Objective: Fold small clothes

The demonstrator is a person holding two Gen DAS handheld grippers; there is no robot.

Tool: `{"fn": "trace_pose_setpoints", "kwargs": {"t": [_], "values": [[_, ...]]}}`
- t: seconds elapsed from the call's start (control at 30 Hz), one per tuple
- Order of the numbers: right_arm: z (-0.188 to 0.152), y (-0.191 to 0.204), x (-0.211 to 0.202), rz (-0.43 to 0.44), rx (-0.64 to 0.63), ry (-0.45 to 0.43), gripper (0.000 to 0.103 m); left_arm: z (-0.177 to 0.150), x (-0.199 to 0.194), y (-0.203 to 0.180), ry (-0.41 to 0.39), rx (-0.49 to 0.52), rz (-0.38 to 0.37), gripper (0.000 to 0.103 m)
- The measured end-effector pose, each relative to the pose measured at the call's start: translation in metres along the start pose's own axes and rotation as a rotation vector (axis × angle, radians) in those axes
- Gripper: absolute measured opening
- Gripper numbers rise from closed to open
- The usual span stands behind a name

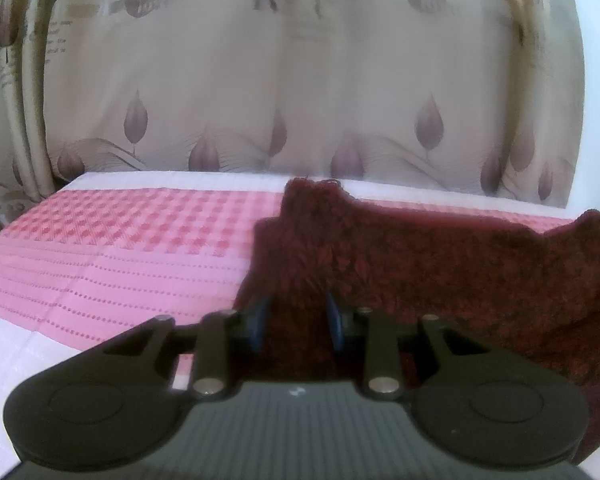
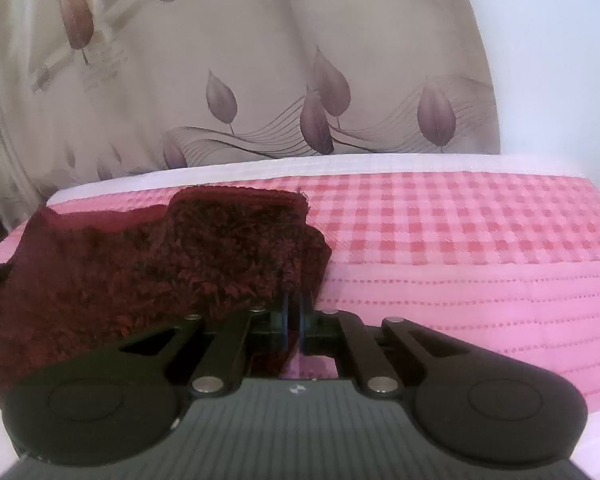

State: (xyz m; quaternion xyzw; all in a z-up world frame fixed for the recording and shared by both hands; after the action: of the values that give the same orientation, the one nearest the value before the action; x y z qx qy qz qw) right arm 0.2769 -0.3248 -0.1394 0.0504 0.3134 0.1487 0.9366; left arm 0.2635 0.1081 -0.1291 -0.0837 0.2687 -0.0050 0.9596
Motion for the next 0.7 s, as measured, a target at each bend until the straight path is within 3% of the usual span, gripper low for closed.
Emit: {"fn": "trace_pose_setpoints", "kwargs": {"t": [0.07, 0.17, 0.23, 0.3, 0.4, 0.47, 0.6, 0.63, 0.67, 0.7], "values": [[0.012, 0.002, -0.006, 0.020, 0.033, -0.058, 0.018, 0.004, -0.008, -0.002, -0.012, -0.003, -0.005, 0.031], [0.033, 0.016, -0.020, 0.001, -0.046, -0.157, 0.033, 0.013, -0.018, -0.008, -0.041, 0.014, -0.029, 0.032], [0.043, 0.035, -0.019, 0.056, -0.117, -0.172, 0.033, 0.017, -0.018, -0.014, -0.037, 0.031, -0.064, 0.032], [0.043, 0.056, -0.004, 0.092, -0.201, -0.121, 0.032, 0.019, -0.012, -0.018, -0.023, 0.051, -0.065, 0.032], [0.036, 0.064, 0.032, 0.025, -0.325, -0.030, 0.030, 0.023, 0.003, -0.021, -0.008, 0.072, -0.059, 0.032], [0.032, 0.047, 0.055, -0.082, -0.304, 0.009, 0.029, 0.027, 0.011, -0.020, -0.002, 0.078, -0.038, 0.032], [0.035, 0.035, 0.055, -0.052, -0.122, -0.047, 0.027, 0.044, 0.027, -0.013, -0.008, 0.073, 0.004, 0.033], [0.038, 0.035, 0.047, -0.050, -0.095, -0.086, 0.027, 0.049, 0.034, -0.011, 0.010, 0.055, 0.000, 0.042], [0.041, 0.036, 0.039, -0.051, -0.072, -0.125, 0.030, 0.050, 0.040, -0.010, 0.036, 0.041, -0.017, 0.061], [0.044, 0.035, 0.030, -0.048, -0.053, -0.165, 0.032, 0.051, 0.049, -0.010, 0.072, 0.025, -0.035, 0.069]]}}
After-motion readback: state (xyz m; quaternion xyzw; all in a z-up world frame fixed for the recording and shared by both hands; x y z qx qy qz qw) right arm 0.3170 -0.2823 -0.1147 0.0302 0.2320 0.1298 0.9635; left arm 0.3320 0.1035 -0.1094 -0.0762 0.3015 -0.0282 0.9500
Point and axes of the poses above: each gripper's, at about its wrist camera, not at the fingertips, and x roughly the way its jaws point, y to its left, z to its top, the point moved 10 cm from there along x, roughly the way its jaws point, and after that the axes turned 9 degrees about -x, right-handed, at the moved point
